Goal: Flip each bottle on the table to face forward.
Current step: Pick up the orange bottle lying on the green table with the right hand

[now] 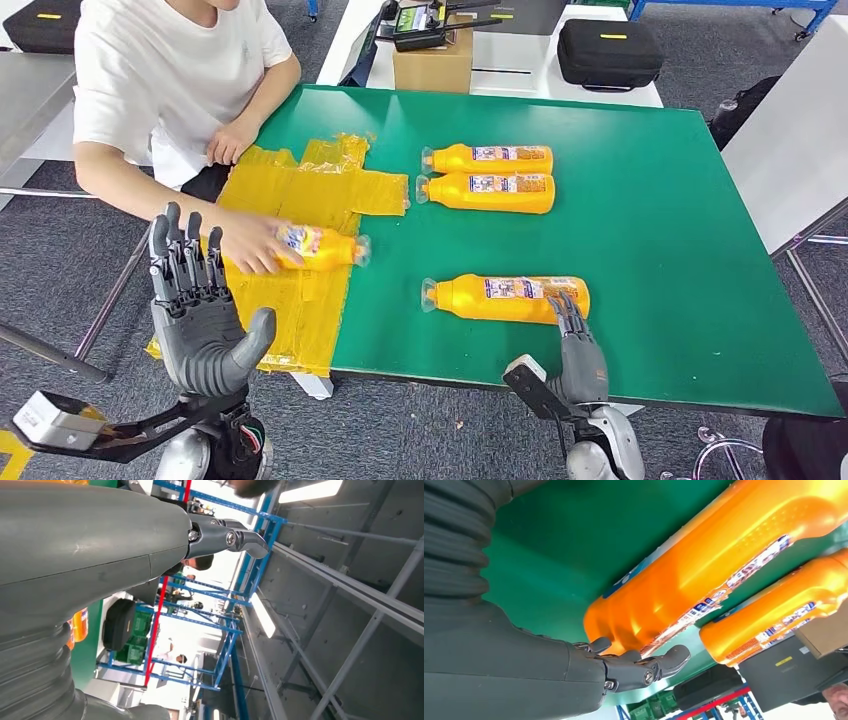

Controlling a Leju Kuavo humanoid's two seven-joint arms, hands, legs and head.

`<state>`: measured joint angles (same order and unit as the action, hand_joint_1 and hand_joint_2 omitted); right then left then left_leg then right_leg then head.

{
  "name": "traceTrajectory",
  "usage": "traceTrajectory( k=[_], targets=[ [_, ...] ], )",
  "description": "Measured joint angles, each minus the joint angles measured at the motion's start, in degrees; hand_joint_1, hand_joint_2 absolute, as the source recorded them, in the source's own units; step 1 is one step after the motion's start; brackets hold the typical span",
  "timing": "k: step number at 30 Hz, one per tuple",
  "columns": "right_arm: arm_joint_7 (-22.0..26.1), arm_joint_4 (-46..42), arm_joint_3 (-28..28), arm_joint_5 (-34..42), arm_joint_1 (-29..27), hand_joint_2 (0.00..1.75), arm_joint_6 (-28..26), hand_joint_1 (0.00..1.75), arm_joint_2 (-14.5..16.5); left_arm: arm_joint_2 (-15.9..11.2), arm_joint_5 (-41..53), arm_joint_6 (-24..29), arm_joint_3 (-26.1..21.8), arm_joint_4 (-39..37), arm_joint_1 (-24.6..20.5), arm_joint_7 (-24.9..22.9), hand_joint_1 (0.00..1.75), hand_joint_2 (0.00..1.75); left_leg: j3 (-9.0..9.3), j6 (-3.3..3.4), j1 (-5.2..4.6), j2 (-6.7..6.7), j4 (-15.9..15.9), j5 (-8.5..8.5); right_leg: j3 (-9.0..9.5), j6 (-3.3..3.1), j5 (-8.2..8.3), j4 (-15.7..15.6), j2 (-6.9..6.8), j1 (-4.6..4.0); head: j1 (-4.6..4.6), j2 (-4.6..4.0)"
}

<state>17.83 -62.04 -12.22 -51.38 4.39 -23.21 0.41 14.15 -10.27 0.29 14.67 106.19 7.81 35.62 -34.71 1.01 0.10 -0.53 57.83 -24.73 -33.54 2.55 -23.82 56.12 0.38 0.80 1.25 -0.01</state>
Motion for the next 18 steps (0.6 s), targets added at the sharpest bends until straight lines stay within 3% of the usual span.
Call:
traceTrajectory(
  k=[5, 11, 18],
  targets=[
    [-0.5, 1.9, 0.0, -1.4, 1.3, 1.75, -0.2, 0.0, -0.5, -0.2, 0.0, -0.2, 0.4, -0.8, -0.3, -0.1, 0.0, 1.75, -0.01, 0.0, 0.01, 0.01, 0.0, -0.01, -0.02, 0.0, 0.0, 0.0, 0.0, -0.01, 0.02, 0.0],
    [-2.0, 5.0, -1.5, -8.4, 5.6, 1.75, -1.5, 0.0, -1.0, -0.3, -0.6, -1.0, 1.2, -1.8, -1.2, -0.8, 0.0, 1.75, -0.01, 0.01, 0.02, 0.03, 0.0, 0.02, -0.01, -0.01, 0.01, 0.0, 0.01, -0.02, 0.0, 0.01],
    [-3.2, 0.3, -8.2, -12.0, 6.6, 1.75, 1.8, 0.0, -0.7, -0.3, -0.6, -1.7, 1.7, -2.2, -1.2, -1.1, 0.0, 1.75, -0.01, 0.03, 0.02, 0.01, 0.0, 0.04, -0.01, 0.0, 0.01, 0.0, 0.0, -0.02, 0.01, 0.01]
  ],
)
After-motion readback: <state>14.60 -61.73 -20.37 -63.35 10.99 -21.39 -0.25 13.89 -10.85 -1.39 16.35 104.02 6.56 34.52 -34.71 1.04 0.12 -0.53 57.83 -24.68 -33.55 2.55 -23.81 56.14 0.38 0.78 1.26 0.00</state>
